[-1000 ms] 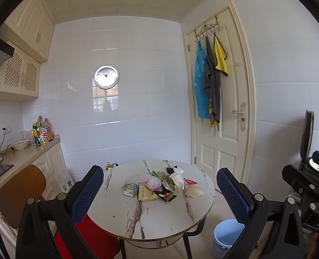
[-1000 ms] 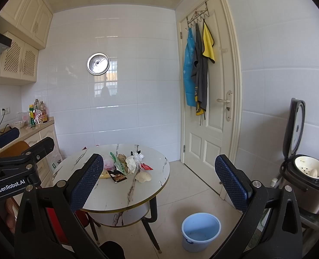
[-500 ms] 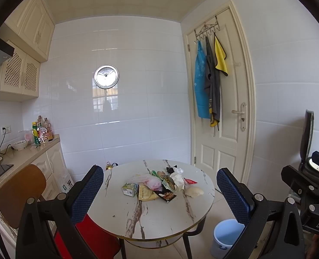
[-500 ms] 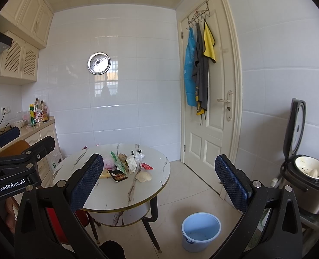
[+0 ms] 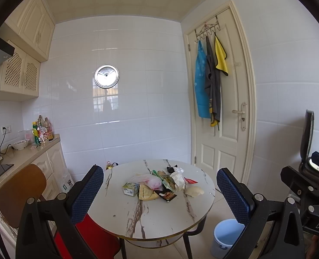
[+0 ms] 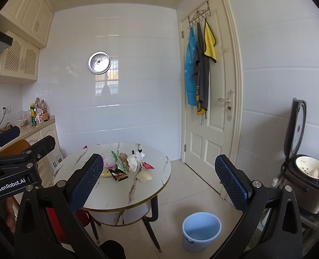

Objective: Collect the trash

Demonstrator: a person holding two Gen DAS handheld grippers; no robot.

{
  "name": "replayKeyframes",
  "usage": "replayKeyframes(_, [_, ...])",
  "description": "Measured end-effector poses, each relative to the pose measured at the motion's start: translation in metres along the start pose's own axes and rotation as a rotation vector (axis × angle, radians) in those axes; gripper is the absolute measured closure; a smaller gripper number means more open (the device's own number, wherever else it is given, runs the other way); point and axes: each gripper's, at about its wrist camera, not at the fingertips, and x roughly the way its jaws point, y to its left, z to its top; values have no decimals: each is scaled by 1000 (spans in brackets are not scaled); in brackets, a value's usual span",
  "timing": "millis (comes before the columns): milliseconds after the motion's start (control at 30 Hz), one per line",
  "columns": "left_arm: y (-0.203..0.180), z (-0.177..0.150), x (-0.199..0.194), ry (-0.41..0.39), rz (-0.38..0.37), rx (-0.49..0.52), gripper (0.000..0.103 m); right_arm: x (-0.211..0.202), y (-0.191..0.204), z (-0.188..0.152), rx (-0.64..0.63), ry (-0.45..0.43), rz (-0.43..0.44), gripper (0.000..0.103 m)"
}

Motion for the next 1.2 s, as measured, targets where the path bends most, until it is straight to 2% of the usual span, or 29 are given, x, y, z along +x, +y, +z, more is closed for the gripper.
replayKeyframes(800, [-1,2,12,10,-16,0,1,10,-4,1,1,6,-12,0])
replayKeyframes(1000, [11,0,35,27,-22,-14,1,28,-6,1,-10,16,-30,0])
replayKeyframes(1200, [43,-8,87,99,24,-35,1,63,-9,-6,-18,70,-47,0])
